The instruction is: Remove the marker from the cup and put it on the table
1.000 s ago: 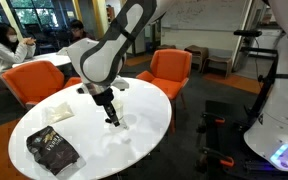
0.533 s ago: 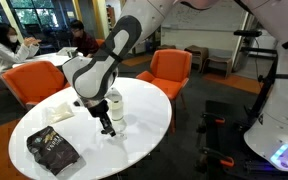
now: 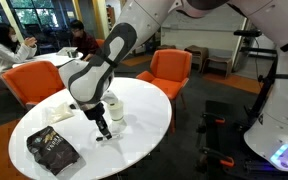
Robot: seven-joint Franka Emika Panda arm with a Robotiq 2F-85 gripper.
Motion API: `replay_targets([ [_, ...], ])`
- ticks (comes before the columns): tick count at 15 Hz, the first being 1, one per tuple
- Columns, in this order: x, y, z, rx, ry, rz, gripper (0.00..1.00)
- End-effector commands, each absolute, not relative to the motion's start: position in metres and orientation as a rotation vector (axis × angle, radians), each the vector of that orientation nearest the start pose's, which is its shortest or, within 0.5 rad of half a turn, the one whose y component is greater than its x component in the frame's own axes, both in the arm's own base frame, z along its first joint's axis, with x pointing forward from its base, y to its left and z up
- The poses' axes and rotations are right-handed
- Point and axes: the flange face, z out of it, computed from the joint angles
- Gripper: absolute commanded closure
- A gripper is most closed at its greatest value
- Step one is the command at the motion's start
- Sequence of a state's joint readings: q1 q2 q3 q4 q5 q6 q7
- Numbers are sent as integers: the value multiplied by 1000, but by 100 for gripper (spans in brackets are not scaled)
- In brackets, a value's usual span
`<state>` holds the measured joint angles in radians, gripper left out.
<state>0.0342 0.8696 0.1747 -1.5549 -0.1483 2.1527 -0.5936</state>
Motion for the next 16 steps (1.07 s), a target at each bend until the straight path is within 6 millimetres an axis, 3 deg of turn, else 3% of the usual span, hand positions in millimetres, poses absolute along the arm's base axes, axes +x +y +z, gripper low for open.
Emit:
replay_targets([
  [1, 663, 122, 116, -2756, -1362, 362, 42],
  [5, 670, 123, 127, -2793, -1422, 275, 11],
  [7, 671, 124, 134, -2791, -1433, 246, 0],
  [16, 661, 140, 205, -2801, -1460, 117, 0],
])
